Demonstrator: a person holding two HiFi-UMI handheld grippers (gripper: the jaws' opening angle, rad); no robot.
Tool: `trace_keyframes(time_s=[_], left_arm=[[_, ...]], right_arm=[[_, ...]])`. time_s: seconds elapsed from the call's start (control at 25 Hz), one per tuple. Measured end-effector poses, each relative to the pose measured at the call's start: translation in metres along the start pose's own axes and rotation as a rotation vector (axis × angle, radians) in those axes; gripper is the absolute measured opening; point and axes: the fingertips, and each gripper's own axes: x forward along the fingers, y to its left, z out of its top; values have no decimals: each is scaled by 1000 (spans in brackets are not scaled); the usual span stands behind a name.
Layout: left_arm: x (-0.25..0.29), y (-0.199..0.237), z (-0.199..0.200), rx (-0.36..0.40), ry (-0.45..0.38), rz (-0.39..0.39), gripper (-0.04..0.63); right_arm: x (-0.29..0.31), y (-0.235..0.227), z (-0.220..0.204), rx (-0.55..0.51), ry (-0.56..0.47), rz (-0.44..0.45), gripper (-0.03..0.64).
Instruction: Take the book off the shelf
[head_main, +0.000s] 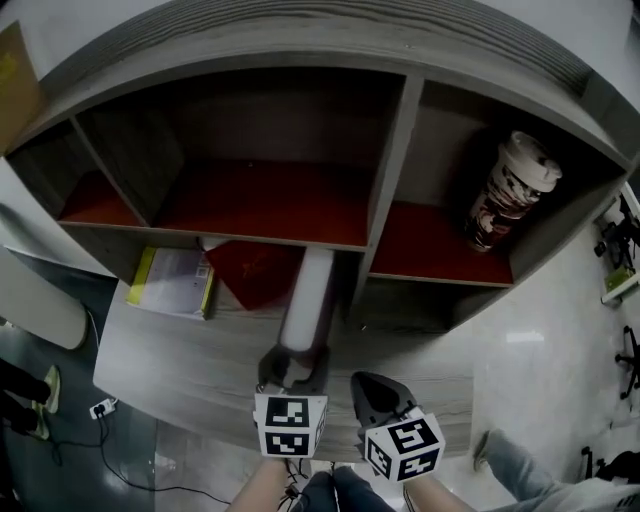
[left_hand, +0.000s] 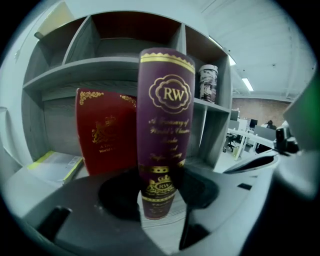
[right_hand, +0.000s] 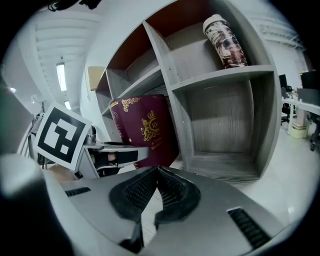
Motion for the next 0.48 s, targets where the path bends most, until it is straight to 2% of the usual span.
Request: trace_keyframes(time_s=[0.48], left_arm=[[-52, -4, 6, 23, -22, -21, 213]], right_arm=[[-23, 21, 18, -25, -59, -19, 8]])
